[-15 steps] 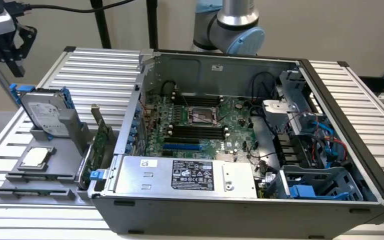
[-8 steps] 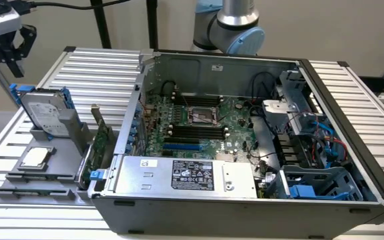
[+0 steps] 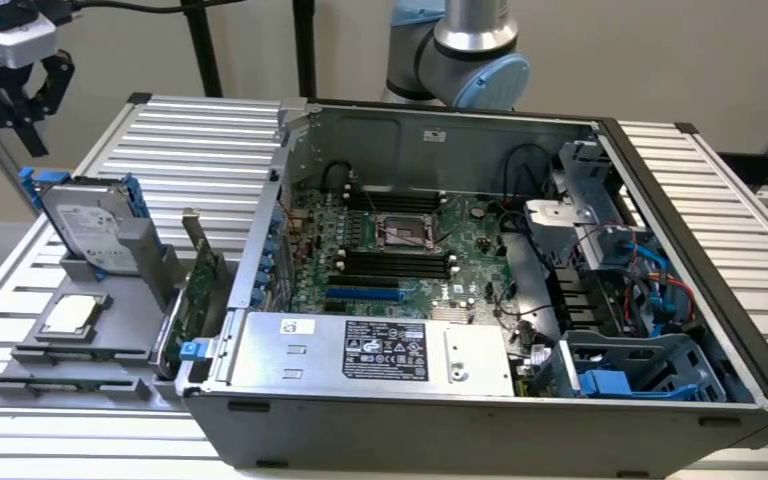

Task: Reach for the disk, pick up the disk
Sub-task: 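Pick up the disk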

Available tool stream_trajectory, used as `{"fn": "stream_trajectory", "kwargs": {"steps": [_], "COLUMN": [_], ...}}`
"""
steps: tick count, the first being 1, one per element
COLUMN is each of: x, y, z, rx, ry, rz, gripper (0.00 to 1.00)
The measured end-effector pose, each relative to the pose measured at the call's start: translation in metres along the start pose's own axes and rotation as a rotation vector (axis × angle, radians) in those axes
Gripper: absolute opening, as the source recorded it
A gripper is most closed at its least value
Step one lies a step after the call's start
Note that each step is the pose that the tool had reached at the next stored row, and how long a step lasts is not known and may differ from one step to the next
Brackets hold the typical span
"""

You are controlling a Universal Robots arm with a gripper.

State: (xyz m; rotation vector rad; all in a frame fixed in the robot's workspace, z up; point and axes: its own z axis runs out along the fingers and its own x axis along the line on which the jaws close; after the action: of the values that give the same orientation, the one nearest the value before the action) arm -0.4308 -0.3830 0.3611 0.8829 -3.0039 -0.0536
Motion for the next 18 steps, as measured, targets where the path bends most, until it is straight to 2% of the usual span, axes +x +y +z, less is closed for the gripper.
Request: {"fn": "stream_trajectory", "kwargs": {"steps": [18], "x": [0.0], "y": [-0.0002], "z": [0.0046], "rx": [0.0001], "ry": [0.0116], "rz": [-0.328], "gripper": [0.11]}}
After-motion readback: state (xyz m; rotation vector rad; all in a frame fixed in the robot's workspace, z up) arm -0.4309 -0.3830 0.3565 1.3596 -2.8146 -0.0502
